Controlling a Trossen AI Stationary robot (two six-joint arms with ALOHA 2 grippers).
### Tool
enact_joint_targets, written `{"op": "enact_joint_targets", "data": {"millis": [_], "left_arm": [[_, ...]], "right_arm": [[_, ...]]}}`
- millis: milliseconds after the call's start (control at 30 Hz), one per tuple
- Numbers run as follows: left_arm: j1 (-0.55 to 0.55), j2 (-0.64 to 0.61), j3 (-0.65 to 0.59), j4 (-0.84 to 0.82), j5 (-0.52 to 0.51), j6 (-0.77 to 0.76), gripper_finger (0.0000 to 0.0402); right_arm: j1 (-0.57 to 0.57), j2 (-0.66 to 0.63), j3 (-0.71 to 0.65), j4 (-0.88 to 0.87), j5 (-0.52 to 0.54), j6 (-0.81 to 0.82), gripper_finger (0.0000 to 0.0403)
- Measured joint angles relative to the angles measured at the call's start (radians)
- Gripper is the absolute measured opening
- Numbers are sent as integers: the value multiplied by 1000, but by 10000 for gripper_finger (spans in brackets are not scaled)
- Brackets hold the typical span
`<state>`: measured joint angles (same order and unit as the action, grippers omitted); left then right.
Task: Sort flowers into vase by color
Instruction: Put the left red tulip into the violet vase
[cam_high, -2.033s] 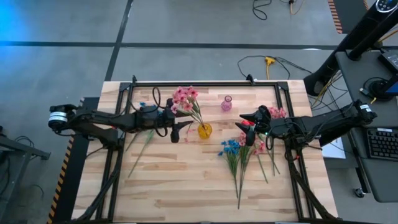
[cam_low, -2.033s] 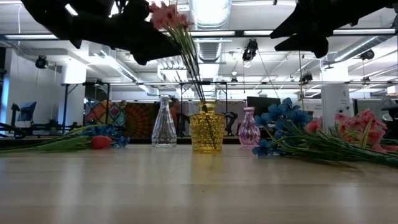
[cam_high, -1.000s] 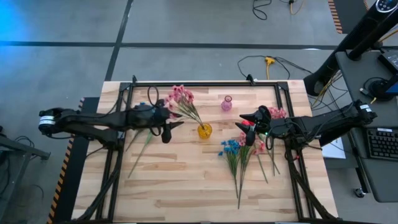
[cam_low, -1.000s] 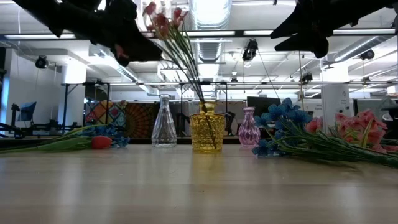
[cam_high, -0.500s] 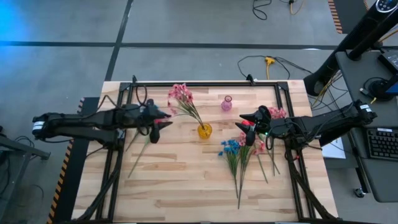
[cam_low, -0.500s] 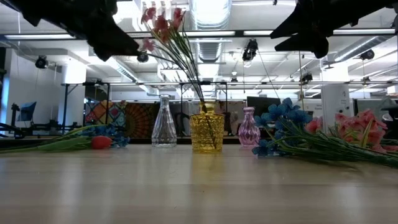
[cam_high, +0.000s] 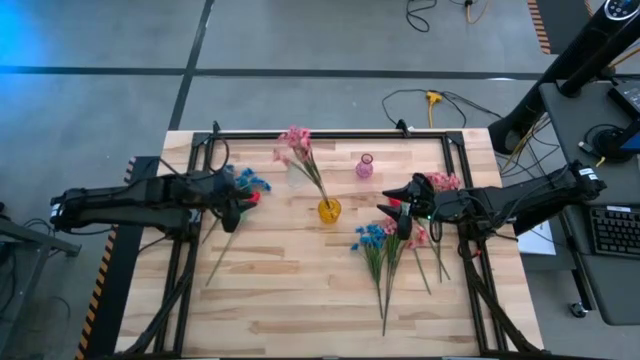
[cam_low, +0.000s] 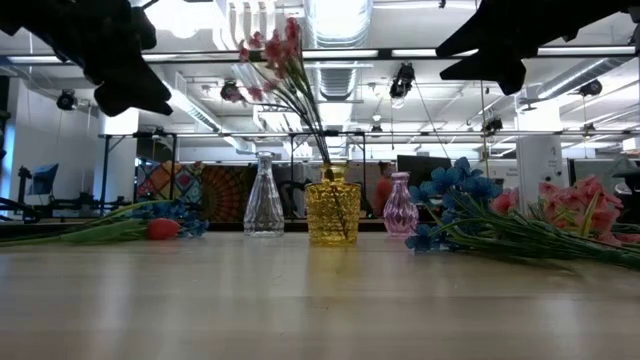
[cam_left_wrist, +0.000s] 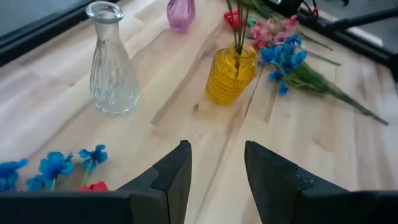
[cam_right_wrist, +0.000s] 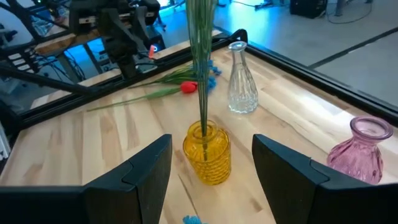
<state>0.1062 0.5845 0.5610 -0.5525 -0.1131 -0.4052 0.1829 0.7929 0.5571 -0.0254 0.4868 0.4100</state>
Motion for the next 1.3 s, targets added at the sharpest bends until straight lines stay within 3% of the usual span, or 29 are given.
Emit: {"op": "enact_joint_targets", "data": {"millis": [300, 500, 767, 1067, 1300], "left_arm": [[-53, 10, 0, -1, -6, -93, 132], [-127, 48, 0, -1, -35, -183, 125], [-253, 151, 0, -18, -36, -338, 115], [-361, 310, 0, -230, -27, -714, 114], [-372, 405, 0, -243, -28, -768, 114]], "right_arm": [[0, 2, 0, 0, 1, 3, 215], [0, 2, 0, -1, 0, 165, 215], [0, 15, 33, -53, -79, 224, 215], [0, 50, 59, -111, -79, 222, 215], [0, 72, 59, -112, -77, 219, 215]]}}
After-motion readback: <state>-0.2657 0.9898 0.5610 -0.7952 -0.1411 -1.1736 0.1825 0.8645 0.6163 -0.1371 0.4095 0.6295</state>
